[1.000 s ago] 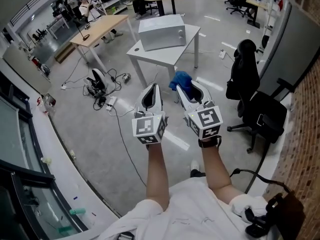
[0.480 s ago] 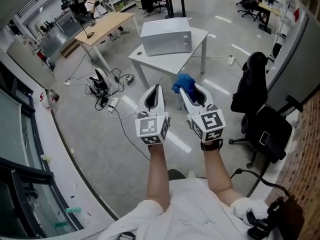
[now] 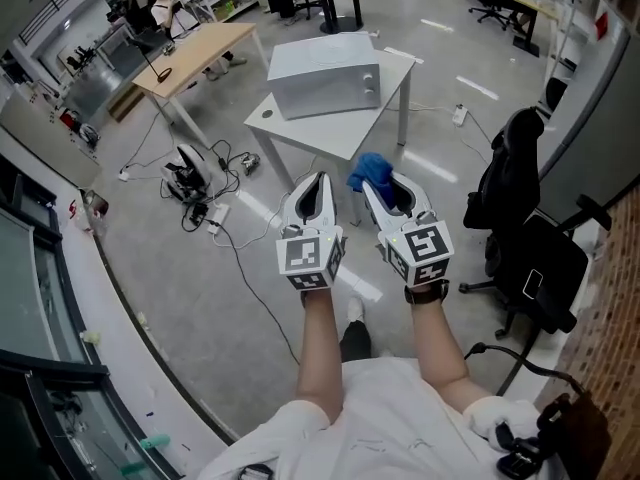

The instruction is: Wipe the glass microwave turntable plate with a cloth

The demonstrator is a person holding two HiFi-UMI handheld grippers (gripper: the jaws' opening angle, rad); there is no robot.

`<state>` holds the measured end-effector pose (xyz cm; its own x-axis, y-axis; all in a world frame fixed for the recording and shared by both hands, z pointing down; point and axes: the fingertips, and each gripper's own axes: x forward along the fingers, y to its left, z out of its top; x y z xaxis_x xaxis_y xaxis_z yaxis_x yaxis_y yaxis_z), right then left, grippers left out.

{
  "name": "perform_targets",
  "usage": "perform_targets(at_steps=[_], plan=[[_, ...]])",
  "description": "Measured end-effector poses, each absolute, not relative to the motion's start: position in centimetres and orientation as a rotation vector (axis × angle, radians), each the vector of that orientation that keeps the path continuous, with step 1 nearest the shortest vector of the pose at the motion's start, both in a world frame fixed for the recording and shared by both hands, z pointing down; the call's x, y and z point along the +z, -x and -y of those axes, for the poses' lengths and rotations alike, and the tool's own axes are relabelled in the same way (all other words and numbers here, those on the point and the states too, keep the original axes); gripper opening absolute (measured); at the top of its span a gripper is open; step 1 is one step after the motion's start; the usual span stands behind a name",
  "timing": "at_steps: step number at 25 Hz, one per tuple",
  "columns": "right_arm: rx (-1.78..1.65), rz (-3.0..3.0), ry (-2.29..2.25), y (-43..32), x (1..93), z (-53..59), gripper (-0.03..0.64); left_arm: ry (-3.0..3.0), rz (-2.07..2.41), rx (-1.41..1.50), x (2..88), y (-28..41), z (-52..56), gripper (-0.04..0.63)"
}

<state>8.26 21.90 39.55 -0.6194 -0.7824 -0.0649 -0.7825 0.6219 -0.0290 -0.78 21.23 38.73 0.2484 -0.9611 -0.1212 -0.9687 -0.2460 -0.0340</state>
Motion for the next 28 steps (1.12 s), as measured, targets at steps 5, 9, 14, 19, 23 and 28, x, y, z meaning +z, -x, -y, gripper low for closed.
perform_targets(at_steps=[5, 9, 14, 19, 23, 28], plan=[[0.068, -2.77, 1.338, -5.8, 37.9, -15.6, 0.117, 2.384, -1.855, 0.201, 37.2, 3.7, -14.5, 0.002], [0.129, -2.771, 1.317, -3.2, 35.8, -11.3, 0.117, 2.377, -1.829, 0.283, 34.4, 5.6, -9.9, 0.002], [0.132, -2.765, 1.336, -1.0, 36.1, -6.6, 0.117, 2.395, -1.806, 0.289, 34.7, 7.8, -5.1, 0.002], [0.103, -2.782, 1.353, 0.0, 37.4, -3.0, 0.117, 2.462, -1.83, 0.272, 36.3, 8.5, -1.6, 0.002], [0.061, -2.785, 1.348, -0.1, 38.6, 0.2, 0.117, 2.491, -1.823, 0.248, 37.5, 8.2, 1.3, 0.002], [0.044, -2.797, 1.26, 1.5, 38.7, 6.4, 0.117, 2.466, -1.879, 0.221, 37.9, 9.2, 6.9, 0.002]])
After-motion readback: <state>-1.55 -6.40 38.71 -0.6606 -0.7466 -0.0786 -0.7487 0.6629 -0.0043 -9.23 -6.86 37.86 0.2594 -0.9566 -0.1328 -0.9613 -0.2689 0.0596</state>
